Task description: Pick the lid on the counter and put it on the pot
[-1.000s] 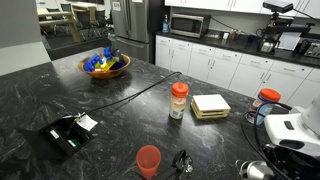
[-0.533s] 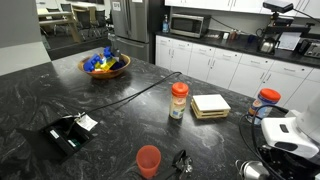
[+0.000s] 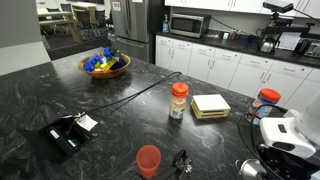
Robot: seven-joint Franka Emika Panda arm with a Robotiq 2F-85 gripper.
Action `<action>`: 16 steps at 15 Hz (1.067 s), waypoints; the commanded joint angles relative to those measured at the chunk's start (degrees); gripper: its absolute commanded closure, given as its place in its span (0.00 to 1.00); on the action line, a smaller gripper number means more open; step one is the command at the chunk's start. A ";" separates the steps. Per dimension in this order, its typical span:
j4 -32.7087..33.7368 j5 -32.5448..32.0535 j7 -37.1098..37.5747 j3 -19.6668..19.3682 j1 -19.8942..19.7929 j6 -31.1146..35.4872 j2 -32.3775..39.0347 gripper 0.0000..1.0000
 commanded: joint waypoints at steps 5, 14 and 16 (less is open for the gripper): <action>0.01 -0.64 0.75 -0.14 -0.36 0.24 1.37 0.74; 0.05 -0.06 0.76 -0.70 0.03 -0.12 1.21 0.51; 0.05 -0.06 0.76 -0.70 0.02 -0.12 1.21 0.51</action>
